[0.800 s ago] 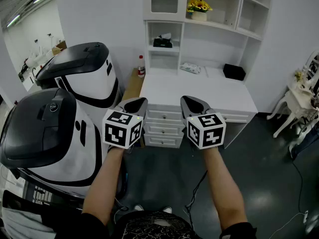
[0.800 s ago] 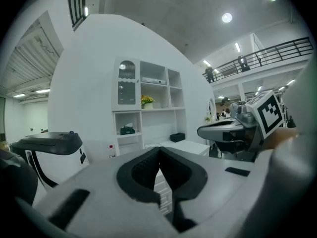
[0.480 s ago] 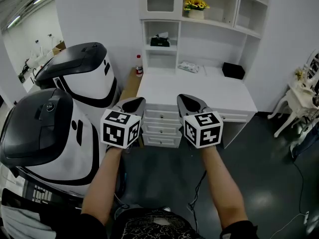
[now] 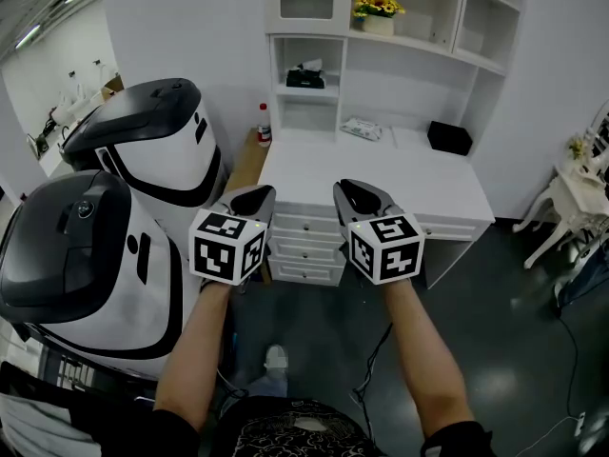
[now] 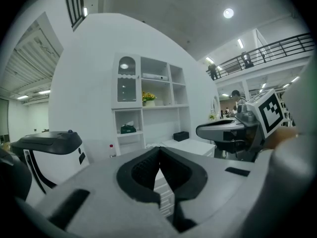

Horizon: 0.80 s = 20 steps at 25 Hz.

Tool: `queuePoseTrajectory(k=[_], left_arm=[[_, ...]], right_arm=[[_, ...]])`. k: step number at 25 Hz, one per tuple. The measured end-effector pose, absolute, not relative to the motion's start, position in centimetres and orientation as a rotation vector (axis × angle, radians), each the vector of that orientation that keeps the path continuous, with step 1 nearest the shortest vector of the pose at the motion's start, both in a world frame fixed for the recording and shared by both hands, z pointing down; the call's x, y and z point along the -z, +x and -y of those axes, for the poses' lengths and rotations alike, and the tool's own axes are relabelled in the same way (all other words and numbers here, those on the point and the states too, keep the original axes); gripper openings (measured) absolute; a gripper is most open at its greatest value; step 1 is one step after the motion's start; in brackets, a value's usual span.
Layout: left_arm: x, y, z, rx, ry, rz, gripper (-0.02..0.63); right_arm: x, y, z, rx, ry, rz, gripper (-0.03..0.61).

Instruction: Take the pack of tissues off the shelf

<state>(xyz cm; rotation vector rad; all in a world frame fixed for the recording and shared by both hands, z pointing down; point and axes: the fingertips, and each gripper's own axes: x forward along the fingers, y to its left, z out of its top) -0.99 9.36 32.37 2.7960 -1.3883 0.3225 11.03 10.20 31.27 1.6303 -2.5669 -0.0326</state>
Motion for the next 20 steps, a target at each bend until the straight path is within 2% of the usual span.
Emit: queuePoseTrajectory(k=[20], left_arm=[[-31.6, -2.9, 9.4, -0.294, 2.825, 1.326, 0.006]], right_arm=[[-31.1, 8.7, 7.6, 0.021, 1.648, 2.521, 0.136]])
